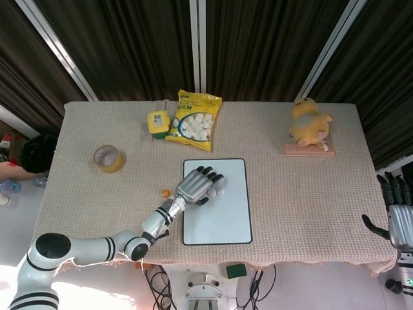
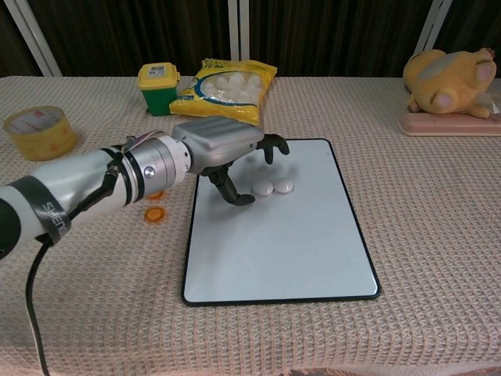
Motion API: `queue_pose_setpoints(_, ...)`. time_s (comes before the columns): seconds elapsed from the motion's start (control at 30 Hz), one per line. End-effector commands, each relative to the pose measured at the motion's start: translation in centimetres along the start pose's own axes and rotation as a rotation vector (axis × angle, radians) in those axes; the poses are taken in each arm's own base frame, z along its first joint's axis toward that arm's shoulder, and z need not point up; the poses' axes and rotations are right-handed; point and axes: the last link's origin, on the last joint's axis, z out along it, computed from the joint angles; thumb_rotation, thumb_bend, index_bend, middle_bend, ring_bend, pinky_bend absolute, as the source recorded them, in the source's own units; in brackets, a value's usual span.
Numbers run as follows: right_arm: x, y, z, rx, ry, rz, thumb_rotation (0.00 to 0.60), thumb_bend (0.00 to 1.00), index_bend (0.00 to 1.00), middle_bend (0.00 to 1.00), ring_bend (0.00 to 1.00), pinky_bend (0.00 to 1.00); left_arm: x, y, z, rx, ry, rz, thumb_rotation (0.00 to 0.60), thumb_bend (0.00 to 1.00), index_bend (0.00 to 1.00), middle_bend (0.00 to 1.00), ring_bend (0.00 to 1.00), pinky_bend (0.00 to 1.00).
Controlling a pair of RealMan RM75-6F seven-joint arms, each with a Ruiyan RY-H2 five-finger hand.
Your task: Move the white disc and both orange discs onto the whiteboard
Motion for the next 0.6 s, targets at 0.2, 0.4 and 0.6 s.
queue_pose_setpoints(0.2,0.3,0.0,-0.1,0.005,0.013,0.004,0.6,0.21,0.0,0.0,0.0,0.0,1.4,-1.7,-3.9,0.035,0.044,-0.004,0.558,0.2,0.17,0.21,0.12,0.22)
queue_pose_setpoints(0.4,0.1,-0.1,0.1,0.014,0.008,0.008,0.6,0.21,0.0,0.0,0.0,0.0,2.3,-4.9,-9.4,0.125,0.083,0.015,0.539,0.2,0.25,0.21,0.12,0.22)
queue_pose_setpoints(0.6,-0.4,-0.5,0.2,0.029,-0.004,0.009,0.6,0.21,0.0,0.0,0.0,0.0,1.2,-7.7,-13.7,0.202,0.062,0.059,0.528,0.2,0.3,0.21,0.12,0.22)
